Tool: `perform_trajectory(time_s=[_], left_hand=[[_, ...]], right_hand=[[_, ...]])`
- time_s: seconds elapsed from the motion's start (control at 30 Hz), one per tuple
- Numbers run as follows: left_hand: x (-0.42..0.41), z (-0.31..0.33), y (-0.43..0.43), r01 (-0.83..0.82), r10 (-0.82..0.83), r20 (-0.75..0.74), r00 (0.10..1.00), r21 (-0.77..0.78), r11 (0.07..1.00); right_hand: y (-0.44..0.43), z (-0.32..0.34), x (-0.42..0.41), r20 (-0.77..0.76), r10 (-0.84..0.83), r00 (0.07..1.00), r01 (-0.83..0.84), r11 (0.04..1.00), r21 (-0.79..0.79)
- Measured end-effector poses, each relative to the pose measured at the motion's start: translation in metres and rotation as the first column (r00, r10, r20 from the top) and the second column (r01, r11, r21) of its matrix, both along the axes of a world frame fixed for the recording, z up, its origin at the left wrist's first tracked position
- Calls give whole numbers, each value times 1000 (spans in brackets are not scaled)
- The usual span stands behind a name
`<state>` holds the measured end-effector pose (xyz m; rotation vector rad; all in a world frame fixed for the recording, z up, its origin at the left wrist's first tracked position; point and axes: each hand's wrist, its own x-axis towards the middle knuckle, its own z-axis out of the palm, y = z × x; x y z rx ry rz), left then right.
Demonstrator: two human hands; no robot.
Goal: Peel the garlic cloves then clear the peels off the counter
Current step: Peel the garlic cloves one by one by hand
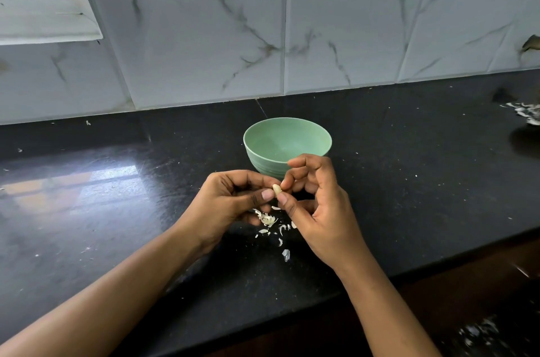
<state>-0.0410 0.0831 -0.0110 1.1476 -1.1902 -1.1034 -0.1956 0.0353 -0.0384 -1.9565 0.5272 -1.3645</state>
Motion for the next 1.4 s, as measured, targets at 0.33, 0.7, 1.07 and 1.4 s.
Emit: perform_trajectory(time_s=[0.33, 0.7, 1.07, 1.4], left_hand=[[1, -1, 1, 50, -52, 17, 999, 65, 997], [2, -1, 0, 11, -14, 233, 972, 17, 1000], [0, 0, -1, 14, -17, 129, 991, 24, 1000], [0, 1, 0, 24, -22, -32, 999, 66, 998]], right_hand=[[0, 2, 0, -46, 65, 997, -65, 998, -4], [-5, -2, -3, -219, 57, 974, -69, 996, -48], [-1, 1, -1, -72, -18, 997, 14, 998, -63], [-1, 1, -2, -70, -47, 996, 43, 998, -51]])
